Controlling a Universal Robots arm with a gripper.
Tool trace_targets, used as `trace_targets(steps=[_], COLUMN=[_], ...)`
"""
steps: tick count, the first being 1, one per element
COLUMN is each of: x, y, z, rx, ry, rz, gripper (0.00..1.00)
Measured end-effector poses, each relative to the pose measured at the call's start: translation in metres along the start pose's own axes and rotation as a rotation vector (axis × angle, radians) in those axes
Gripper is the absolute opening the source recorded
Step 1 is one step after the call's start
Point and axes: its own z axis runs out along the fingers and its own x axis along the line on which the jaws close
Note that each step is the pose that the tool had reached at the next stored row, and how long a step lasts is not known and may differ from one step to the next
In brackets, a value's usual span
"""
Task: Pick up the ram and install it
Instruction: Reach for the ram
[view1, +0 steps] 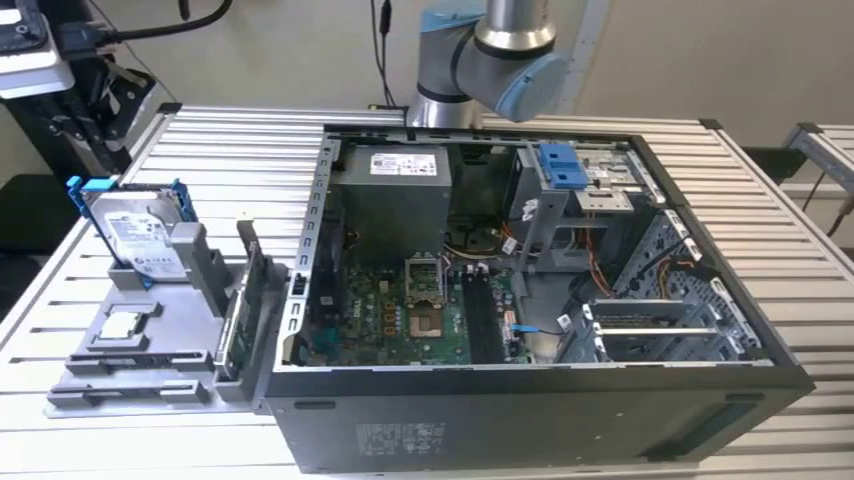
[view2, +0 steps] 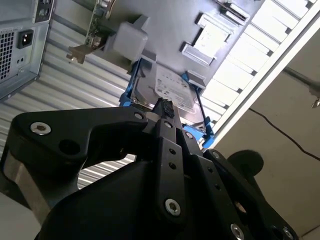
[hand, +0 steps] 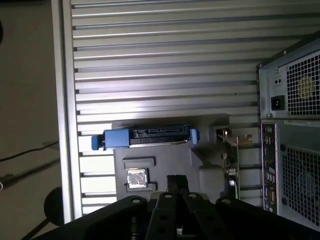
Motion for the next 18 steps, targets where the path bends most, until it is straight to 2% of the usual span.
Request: trace_targets(steps=[18], x=[-0.0005], y=[-0.0070], z=[0.0010], rx=[0.0000], ry=[-0.0001], rz=[0.000], gripper=[0.11])
